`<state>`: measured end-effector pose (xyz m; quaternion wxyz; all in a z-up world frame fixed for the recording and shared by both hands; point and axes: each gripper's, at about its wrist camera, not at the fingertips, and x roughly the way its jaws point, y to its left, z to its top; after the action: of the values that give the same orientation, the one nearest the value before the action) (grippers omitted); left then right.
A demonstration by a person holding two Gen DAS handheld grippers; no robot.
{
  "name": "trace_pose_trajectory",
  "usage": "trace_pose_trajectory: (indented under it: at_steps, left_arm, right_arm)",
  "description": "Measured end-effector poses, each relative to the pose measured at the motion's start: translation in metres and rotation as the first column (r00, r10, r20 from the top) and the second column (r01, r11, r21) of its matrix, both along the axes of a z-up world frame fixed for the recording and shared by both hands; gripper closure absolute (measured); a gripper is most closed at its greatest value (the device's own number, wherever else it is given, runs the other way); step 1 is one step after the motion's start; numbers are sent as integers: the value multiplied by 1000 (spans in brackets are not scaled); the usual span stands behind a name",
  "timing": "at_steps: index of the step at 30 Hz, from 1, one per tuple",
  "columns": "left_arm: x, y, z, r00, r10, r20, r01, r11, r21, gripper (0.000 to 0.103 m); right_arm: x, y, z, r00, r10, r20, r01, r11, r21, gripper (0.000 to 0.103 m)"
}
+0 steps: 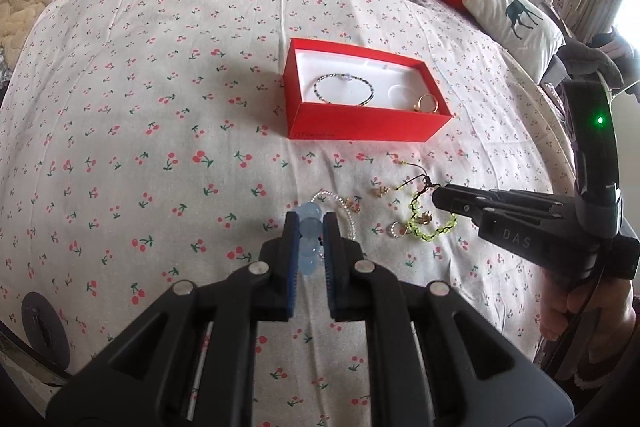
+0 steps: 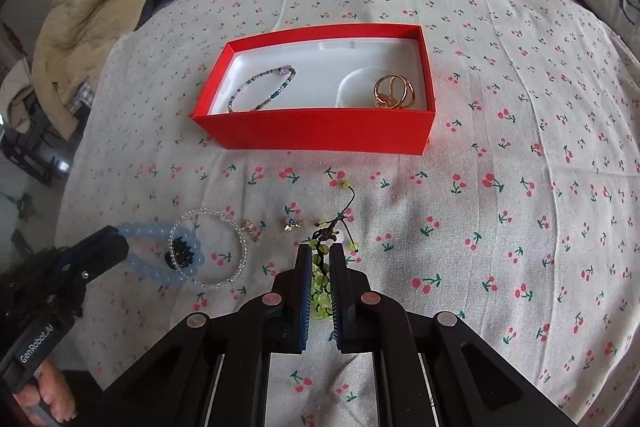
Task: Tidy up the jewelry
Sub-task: 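Carry the blue bracelet and green charm into the red box and release both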
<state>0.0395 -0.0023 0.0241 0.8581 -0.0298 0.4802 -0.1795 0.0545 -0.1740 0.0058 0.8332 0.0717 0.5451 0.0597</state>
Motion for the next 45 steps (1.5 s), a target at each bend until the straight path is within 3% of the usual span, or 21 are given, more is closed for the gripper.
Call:
trace_pose_trajectory:
  at_steps: [13,30,40,45]
  left_arm:
    - [-8,-8,26,998,-7,62,10,998,-55,90]
    - [19,-35,44,995,5,104,7,994,-112,90]
    - [59,-60,52,991,-12,131,42,972,-231,90]
    - [77,-71,41,992,-31,121,64,957,-284,90]
  right_arm:
    - [-21,-14,41,996,-5,86,-1,998,70,94]
    - [4,-48,56,988,-114,100,95,980,173,94]
    - [35,-67,58,976,-177,127,145,963,229,94]
    - [49,-72,55,973,-191,129,153,955,255,94]
